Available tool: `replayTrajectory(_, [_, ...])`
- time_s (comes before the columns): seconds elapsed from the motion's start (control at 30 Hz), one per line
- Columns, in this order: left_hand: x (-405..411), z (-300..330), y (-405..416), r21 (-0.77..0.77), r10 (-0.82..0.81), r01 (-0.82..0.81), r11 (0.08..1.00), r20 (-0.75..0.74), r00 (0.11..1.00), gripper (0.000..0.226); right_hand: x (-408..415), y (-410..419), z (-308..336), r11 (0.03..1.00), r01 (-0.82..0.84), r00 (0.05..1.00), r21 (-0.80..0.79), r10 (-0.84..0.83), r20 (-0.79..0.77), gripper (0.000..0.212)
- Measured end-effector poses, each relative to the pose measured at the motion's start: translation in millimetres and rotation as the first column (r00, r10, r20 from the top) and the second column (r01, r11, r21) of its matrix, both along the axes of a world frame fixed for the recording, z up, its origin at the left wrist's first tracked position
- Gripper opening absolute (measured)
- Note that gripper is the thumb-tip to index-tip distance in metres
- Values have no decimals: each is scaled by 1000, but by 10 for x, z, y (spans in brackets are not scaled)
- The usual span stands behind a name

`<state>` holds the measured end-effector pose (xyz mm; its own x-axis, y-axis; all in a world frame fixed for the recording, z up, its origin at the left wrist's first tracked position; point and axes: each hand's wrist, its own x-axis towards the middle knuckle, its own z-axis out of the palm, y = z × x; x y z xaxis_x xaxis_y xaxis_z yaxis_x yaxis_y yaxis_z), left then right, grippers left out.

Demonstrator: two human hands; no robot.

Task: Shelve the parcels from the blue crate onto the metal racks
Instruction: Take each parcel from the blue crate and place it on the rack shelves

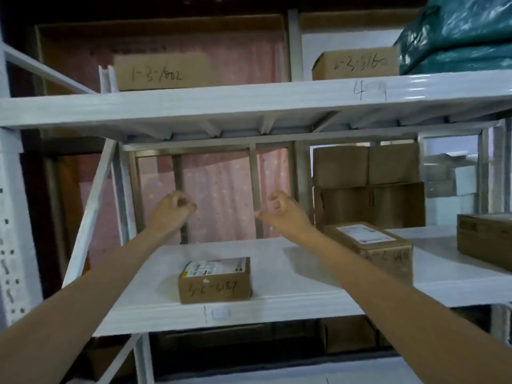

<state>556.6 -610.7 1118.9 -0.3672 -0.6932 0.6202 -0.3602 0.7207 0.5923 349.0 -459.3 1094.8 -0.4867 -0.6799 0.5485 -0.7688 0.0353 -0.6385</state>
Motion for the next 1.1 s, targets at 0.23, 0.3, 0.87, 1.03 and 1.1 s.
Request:
replayTrajectory(0.23, [450,-822,-480,361,-216,172,917,86,973,70,373,-211,-733,998,-53,991,45,47,123,72])
replayTrajectory(0.3, [493,-1014,-462,472,-321,244,847,88,943,98,418,-212,-908,992,-103,966,67,84,244,75])
replayTrajectory(0.87, [488,-1345,-403,500,-419,302,811,138,897,44,337,-144,-1246,968,-220,944,117,181,275,57])
replayTrajectory(1.03, [475,-1359,-414,496,-410,283,821,166,897,48,345,-148,-1257,970,-187,969,153,156,193,58])
replayTrajectory(1.1, [474,-1362,-423,493,-406,281,823,166,898,49,341,-145,-1258,970,-186,969,158,154,194,61])
